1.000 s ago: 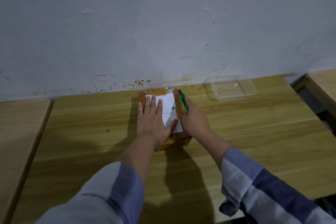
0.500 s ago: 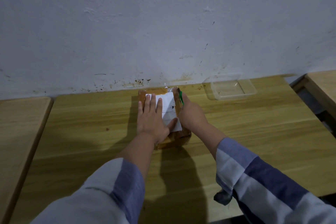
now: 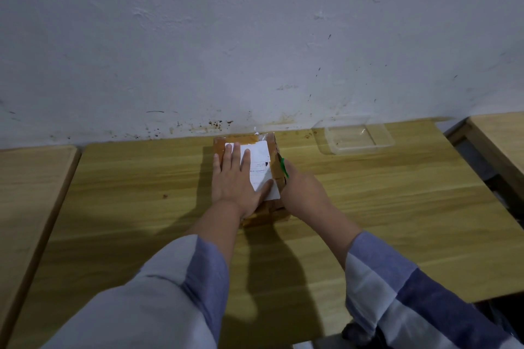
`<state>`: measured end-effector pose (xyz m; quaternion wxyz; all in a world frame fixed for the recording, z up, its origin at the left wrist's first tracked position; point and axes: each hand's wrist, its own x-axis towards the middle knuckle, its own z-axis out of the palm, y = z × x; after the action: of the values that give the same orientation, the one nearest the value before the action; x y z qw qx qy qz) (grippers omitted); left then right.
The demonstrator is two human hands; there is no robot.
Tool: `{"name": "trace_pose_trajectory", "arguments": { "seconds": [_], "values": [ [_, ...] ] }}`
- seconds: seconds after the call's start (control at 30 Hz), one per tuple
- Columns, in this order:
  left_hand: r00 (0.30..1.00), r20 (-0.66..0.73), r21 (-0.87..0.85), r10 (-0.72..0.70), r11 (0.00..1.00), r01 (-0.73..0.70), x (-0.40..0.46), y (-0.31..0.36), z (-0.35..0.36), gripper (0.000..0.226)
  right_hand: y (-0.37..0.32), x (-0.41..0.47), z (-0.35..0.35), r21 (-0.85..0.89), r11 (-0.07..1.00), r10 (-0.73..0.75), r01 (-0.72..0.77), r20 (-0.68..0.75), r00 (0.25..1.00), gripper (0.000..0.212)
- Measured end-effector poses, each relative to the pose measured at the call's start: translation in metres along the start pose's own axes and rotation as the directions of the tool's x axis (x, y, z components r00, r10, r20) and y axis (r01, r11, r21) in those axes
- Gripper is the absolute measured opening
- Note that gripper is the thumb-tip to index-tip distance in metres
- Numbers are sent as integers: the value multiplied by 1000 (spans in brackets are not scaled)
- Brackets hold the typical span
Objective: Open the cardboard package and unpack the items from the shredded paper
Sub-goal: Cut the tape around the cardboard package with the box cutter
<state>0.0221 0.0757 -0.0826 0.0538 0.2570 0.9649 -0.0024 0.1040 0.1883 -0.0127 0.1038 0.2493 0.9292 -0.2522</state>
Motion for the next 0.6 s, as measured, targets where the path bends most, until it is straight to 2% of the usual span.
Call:
{"name": "trace_pose_trajectory", "arguments": {
  "seconds": [0.3,0.4,0.6],
  "values": [
    [1000,-6,8,-7,1000,7,-2,1,0,91,7,-17,-1,37,999,-4,4,9,1000,50],
    [1000,-10,1,-10,1000,10,-2,2,-1,91,8,-26,0,-20,1000,8,-7,34,999,59],
    [1000,-19,-26,-7,1000,6,-2,1,0,89,6,-41,-1,-3,1000,28,-28,30,999,64]
  ]
}}
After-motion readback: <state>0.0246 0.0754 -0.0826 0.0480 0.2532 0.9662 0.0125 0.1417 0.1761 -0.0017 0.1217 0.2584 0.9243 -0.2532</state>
